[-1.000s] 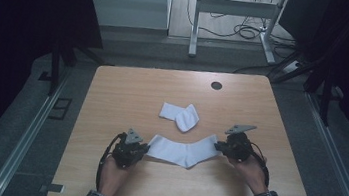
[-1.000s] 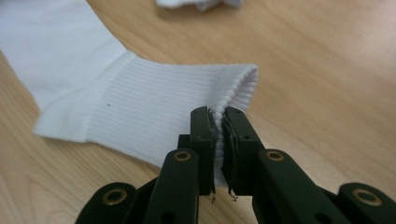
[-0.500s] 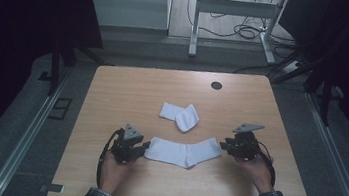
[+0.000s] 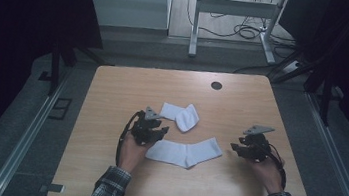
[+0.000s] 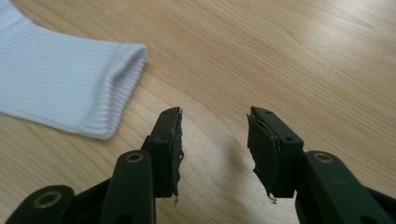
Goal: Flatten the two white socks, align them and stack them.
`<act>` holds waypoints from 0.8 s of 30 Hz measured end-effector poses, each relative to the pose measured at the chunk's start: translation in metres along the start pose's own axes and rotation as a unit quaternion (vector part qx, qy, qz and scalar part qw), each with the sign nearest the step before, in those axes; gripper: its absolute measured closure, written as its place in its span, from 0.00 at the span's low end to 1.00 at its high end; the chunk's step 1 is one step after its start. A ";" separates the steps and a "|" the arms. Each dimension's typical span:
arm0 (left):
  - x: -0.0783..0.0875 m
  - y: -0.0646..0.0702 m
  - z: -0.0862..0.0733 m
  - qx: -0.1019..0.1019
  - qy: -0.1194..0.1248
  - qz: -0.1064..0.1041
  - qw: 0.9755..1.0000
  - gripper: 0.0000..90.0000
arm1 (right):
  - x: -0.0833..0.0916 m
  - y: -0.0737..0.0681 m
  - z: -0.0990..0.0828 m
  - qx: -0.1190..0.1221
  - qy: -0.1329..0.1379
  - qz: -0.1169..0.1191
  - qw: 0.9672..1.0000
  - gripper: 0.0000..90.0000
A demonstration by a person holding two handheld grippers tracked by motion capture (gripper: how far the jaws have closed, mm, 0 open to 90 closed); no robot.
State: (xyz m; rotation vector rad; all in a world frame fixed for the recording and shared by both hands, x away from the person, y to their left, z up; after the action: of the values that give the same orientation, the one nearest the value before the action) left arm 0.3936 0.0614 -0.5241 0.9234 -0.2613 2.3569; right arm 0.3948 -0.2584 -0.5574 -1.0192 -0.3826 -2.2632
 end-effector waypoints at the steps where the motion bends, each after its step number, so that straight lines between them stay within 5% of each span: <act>1: 0.000 0.000 0.000 0.000 0.000 0.000 1.000 0.70 | 0.000 0.000 0.000 0.000 0.000 0.000 1.000 0.61; 7: -0.030 0.006 0.015 0.007 -0.020 -0.010 1.000 0.71 | 0.000 0.011 -0.006 -0.011 0.001 -0.008 1.000 0.59; 18: -0.085 0.001 0.018 0.014 -0.073 0.032 0.997 0.60 | -0.006 0.018 -0.015 -0.021 -0.010 -0.006 1.000 0.55; 24: -0.088 0.004 0.016 0.037 -0.080 0.001 0.996 0.93 | -0.007 0.020 -0.016 -0.030 -0.005 0.000 1.000 0.53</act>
State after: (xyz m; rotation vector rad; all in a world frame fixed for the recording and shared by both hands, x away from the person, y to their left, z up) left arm 0.4519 0.0127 -0.5716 1.1487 -0.2394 2.3108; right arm 0.4020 -0.2787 -0.5732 -1.0608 -0.3203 -2.2835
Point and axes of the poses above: each handheld gripper's, and its own axes: x roughly backward along the jaws, z roughly out of its top, y roughly to its right, the point moved 6 cm from there along -x, roughly forward along the jaws, and after that the axes turned 2 degrees about z, right-handed, at the moved point
